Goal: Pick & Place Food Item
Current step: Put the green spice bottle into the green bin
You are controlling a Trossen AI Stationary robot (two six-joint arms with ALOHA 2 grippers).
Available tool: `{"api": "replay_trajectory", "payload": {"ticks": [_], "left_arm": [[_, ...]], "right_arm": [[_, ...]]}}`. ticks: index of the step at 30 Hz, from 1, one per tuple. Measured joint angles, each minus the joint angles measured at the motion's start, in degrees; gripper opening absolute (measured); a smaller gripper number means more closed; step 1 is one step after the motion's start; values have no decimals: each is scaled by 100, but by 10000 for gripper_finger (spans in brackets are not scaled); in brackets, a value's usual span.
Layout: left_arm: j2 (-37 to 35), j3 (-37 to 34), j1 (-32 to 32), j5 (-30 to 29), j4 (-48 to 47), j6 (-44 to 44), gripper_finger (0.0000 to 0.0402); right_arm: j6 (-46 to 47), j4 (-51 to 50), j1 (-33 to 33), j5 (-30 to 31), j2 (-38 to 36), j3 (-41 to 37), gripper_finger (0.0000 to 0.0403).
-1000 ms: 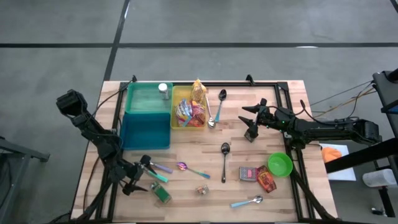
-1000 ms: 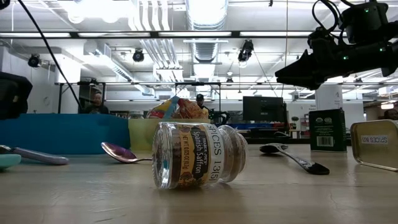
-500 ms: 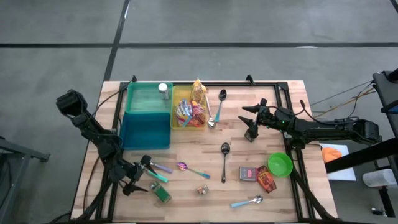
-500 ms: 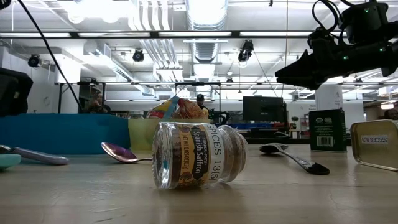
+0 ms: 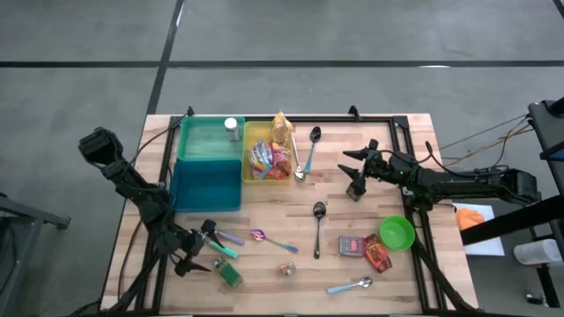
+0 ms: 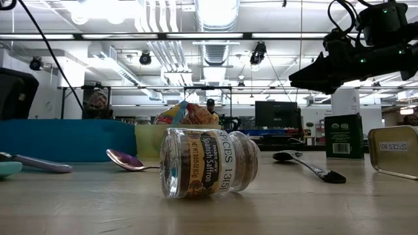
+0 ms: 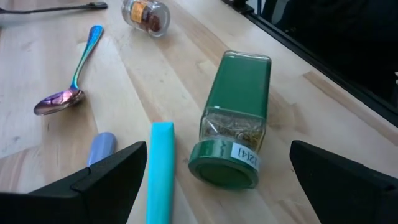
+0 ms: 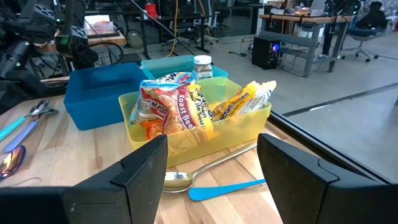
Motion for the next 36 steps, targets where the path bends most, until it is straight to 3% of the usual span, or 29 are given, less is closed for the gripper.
{"api": "replay_trajectory", "payload": {"ticks": [7, 18, 36], "left_arm": [[66, -1, 308, 307, 31, 4, 399], [1077, 331, 406, 560, 316, -151, 399], [1213, 354, 404, 577, 448, -20, 399]], "right_arm": [[-2, 0, -1, 0, 2, 1, 246], [-2, 0, -1, 2, 0, 0, 246], [-2, 0, 0, 1, 0, 1, 246]]}}
